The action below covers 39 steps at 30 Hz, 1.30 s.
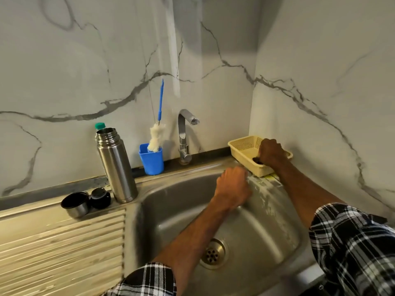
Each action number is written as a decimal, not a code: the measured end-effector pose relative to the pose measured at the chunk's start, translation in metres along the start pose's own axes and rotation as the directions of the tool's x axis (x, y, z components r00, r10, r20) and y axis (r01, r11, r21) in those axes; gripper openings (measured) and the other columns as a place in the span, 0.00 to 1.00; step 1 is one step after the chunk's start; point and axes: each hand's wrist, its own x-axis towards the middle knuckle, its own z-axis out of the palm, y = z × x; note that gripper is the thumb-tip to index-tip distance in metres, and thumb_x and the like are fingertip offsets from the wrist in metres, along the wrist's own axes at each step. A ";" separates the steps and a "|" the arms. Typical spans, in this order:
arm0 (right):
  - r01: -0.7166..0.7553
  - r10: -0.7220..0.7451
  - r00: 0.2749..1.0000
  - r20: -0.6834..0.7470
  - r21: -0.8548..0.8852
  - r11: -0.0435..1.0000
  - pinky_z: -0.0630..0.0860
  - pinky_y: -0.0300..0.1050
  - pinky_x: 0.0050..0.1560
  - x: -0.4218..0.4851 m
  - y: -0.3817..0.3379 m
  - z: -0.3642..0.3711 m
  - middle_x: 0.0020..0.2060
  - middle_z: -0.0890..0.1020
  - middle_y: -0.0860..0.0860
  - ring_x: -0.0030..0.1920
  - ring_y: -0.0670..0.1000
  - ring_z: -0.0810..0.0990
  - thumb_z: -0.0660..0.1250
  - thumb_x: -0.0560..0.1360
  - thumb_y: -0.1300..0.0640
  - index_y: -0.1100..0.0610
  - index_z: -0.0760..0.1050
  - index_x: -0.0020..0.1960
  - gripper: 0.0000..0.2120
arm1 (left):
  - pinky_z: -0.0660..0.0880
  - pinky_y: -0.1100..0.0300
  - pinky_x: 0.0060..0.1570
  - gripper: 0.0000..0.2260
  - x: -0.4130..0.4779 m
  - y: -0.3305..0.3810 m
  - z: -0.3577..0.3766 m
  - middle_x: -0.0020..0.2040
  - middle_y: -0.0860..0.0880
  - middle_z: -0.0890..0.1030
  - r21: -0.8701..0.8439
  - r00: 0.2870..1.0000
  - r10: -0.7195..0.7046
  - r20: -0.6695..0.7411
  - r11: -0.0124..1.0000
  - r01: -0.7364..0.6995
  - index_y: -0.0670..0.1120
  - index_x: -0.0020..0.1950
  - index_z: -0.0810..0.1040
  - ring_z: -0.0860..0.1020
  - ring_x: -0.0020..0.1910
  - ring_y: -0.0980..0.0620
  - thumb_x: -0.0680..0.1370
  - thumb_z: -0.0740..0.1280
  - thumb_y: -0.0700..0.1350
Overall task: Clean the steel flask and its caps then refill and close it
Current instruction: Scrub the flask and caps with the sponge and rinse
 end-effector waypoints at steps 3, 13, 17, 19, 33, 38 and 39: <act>-0.028 0.025 0.995 0.096 0.032 0.999 0.76 0.53 0.61 0.005 -0.005 -0.005 0.63 0.78 0.62 0.63 0.63 0.77 0.82 0.67 0.49 0.62 0.75 0.64 0.32 | 0.79 0.46 0.55 0.09 -0.005 -0.004 -0.002 0.52 0.46 0.83 -0.009 1.000 0.011 -0.009 1.000 -0.011 0.45 0.55 0.82 0.80 0.52 0.44 0.76 0.69 0.41; 0.096 -0.021 0.979 -0.204 0.367 0.925 0.80 0.49 0.54 -0.078 -0.068 -0.021 0.48 0.85 0.53 0.49 0.56 0.83 0.71 0.71 0.63 0.50 0.84 0.42 0.09 | 0.78 0.53 0.58 0.10 -0.064 -0.045 -0.050 0.54 0.52 0.84 -0.062 0.997 -0.044 -0.058 0.997 0.040 0.49 0.56 0.84 0.80 0.54 0.53 0.76 0.70 0.42; 0.271 -0.189 0.958 -0.214 0.471 0.840 0.73 0.35 0.45 -0.145 -0.128 -0.025 0.42 0.86 0.48 0.39 0.45 0.81 0.68 0.72 0.67 0.53 0.86 0.45 0.12 | 0.79 0.56 0.57 0.10 -0.107 -0.071 -0.083 0.53 0.52 0.84 -0.050 0.986 -0.090 -0.144 0.995 0.083 0.48 0.56 0.84 0.80 0.52 0.56 0.77 0.69 0.39; 0.345 -0.284 0.939 -0.197 0.491 0.800 0.69 0.26 0.41 -0.176 -0.162 -0.023 0.42 0.86 0.47 0.38 0.39 0.78 0.69 0.74 0.67 0.54 0.86 0.46 0.11 | 0.79 0.57 0.56 0.10 -0.134 -0.088 -0.101 0.52 0.51 0.85 -0.039 0.973 -0.122 -0.197 0.992 0.116 0.46 0.55 0.84 0.80 0.50 0.57 0.76 0.70 0.38; 0.192 -0.267 0.964 -0.003 0.702 0.685 0.72 0.38 0.47 -0.221 -0.329 0.021 0.52 0.78 0.49 0.50 0.48 0.79 0.80 0.68 0.45 0.60 0.75 0.64 0.31 | 0.80 0.53 0.45 0.10 -0.236 -0.230 -0.169 0.46 0.49 0.86 -0.144 0.736 -0.323 -0.595 0.944 0.298 0.45 0.51 0.85 0.83 0.45 0.50 0.75 0.68 0.34; 0.127 -0.224 0.974 0.036 0.732 0.670 0.72 0.41 0.49 -0.205 -0.358 0.025 0.57 0.79 0.53 0.52 0.48 0.75 0.80 0.68 0.45 0.60 0.72 0.64 0.33 | 0.71 0.59 0.45 0.08 -0.239 -0.244 -0.180 0.50 0.45 0.85 -0.079 0.693 -0.315 -0.648 0.933 0.351 0.44 0.54 0.84 0.80 0.51 0.46 0.78 0.67 0.36; 0.113 -0.221 0.974 0.046 0.749 0.653 0.73 0.42 0.50 -0.201 -0.362 0.026 0.59 0.80 0.54 0.52 0.49 0.77 0.80 0.67 0.46 0.60 0.72 0.65 0.34 | 0.70 0.59 0.44 0.08 -0.241 -0.244 -0.181 0.50 0.46 0.84 -0.069 0.690 -0.311 -0.653 0.933 0.354 0.44 0.54 0.84 0.79 0.51 0.46 0.79 0.67 0.37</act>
